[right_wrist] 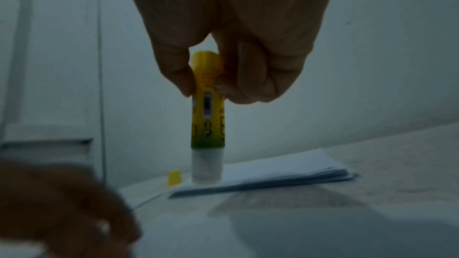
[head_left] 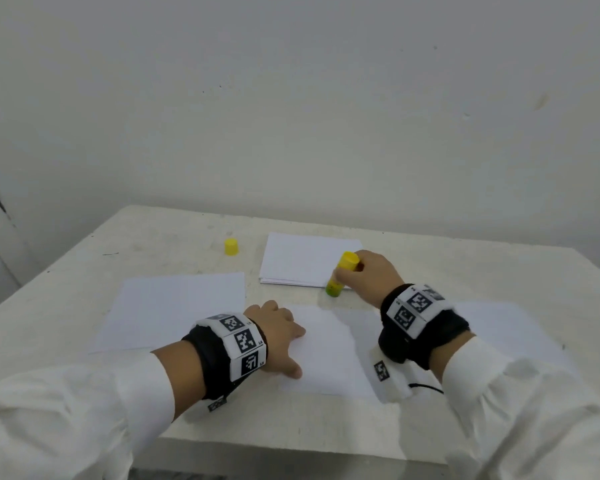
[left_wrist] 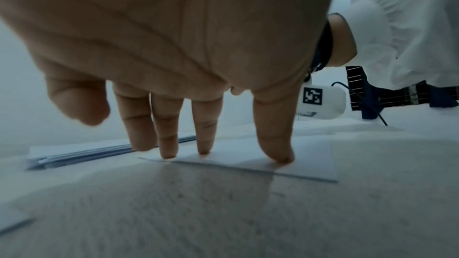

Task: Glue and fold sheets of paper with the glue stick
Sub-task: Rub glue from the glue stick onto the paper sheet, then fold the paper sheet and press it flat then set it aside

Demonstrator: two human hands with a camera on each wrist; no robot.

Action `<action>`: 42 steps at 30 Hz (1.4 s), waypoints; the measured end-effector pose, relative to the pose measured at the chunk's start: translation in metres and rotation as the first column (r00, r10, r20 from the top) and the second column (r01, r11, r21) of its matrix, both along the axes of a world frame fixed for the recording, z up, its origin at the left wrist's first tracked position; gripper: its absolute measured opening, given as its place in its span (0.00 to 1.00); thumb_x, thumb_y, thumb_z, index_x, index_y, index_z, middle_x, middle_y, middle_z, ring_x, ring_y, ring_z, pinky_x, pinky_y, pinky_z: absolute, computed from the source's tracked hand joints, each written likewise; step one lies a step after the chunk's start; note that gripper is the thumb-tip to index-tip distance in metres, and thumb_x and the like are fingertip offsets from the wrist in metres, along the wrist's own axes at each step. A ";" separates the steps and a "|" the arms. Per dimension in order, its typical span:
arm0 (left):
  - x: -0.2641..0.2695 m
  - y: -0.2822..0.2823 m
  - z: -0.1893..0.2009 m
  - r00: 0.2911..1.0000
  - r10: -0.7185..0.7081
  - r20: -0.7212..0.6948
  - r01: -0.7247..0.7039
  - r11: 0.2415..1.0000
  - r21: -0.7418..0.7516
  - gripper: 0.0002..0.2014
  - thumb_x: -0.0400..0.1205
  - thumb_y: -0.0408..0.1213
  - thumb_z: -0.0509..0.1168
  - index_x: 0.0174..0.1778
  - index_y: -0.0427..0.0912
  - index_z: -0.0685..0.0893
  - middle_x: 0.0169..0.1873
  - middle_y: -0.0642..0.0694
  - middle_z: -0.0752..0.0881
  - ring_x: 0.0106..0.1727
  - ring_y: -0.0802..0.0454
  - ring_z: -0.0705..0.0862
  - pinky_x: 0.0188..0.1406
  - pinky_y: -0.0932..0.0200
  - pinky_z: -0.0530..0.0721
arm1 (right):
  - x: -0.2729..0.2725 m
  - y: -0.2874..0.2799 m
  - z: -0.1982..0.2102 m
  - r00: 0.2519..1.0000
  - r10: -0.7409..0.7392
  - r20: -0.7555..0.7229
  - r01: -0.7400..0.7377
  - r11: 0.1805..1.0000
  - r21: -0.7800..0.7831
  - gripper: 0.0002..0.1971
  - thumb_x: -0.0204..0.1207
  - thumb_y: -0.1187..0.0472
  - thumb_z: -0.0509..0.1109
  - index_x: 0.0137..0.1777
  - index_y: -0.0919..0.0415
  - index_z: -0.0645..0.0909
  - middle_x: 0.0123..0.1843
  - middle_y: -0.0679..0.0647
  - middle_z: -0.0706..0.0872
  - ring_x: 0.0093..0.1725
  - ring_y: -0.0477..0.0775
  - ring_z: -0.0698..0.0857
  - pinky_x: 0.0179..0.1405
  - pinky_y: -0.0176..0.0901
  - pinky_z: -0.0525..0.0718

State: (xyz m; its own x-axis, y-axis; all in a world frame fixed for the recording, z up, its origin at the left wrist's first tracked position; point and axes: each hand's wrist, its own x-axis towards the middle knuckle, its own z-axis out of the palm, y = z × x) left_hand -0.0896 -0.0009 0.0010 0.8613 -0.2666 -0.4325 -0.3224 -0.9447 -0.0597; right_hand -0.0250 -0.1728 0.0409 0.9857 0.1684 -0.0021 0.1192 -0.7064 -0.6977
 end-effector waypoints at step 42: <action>0.016 0.028 0.003 0.982 0.164 -0.098 -0.166 0.986 -0.009 0.66 0.54 0.71 0.76 0.81 0.60 0.42 0.73 0.43 0.64 0.72 0.35 0.67 0.70 0.37 0.71 | -0.032 0.055 -0.012 0.993 0.118 -0.017 -0.119 0.954 -0.275 0.15 0.75 0.52 0.67 0.32 0.58 0.71 0.33 0.51 0.76 0.37 0.51 0.75 0.31 0.40 0.70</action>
State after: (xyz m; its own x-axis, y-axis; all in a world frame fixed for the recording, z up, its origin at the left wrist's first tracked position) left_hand -0.0734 0.0269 0.0043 0.8485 -0.1324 -0.5124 -0.1657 -0.9860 -0.0197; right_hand -0.0573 -0.1177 0.0293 0.9587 0.2769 -0.0651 0.2135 -0.8517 -0.4785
